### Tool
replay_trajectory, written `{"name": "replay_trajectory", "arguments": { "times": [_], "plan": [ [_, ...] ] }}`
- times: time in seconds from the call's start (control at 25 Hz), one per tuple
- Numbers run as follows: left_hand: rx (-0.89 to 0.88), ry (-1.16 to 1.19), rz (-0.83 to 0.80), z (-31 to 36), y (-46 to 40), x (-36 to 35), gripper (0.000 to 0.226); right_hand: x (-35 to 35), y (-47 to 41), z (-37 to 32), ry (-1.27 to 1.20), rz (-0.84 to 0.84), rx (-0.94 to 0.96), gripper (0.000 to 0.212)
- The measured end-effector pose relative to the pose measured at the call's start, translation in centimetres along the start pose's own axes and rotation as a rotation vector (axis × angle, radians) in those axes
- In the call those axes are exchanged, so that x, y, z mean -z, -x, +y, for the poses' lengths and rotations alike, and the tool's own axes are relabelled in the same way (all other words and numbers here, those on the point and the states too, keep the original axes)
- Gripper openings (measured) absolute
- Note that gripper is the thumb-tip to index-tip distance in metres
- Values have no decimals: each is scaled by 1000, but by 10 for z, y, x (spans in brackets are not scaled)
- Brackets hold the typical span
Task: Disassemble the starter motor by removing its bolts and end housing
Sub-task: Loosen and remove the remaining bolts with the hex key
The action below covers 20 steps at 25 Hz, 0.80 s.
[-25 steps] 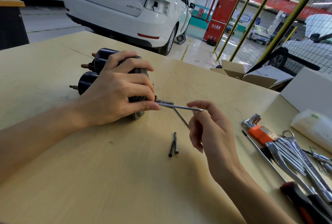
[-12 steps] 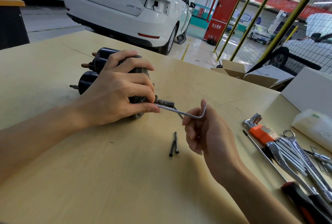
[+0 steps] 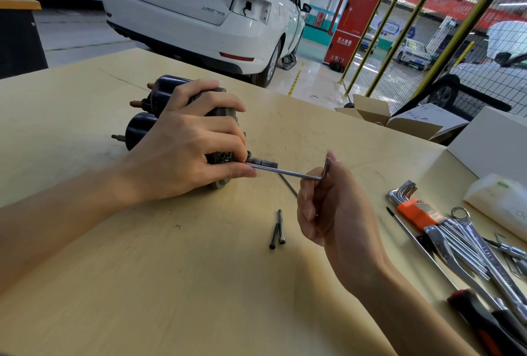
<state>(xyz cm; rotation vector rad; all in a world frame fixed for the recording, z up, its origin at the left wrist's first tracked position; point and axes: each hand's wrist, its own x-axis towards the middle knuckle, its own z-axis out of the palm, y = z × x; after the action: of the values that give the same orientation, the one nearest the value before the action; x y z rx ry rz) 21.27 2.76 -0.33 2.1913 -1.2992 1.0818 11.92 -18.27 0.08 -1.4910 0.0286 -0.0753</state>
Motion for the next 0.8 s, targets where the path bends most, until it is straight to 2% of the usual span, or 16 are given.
{"name": "replay_trajectory", "arguments": {
  "times": [0.32,0.6,0.8],
  "plan": [
    [-3,-17,10,-1,1,-1,30,1,0,0,-13,-26,12,51],
    [-5,-14,-9,-2,1,-1,22,1,0,2,11,-41,70,39],
    [-2,-4,-16,-2,1,-1,28,2,0,2,49,-31,103,33]
  ]
}}
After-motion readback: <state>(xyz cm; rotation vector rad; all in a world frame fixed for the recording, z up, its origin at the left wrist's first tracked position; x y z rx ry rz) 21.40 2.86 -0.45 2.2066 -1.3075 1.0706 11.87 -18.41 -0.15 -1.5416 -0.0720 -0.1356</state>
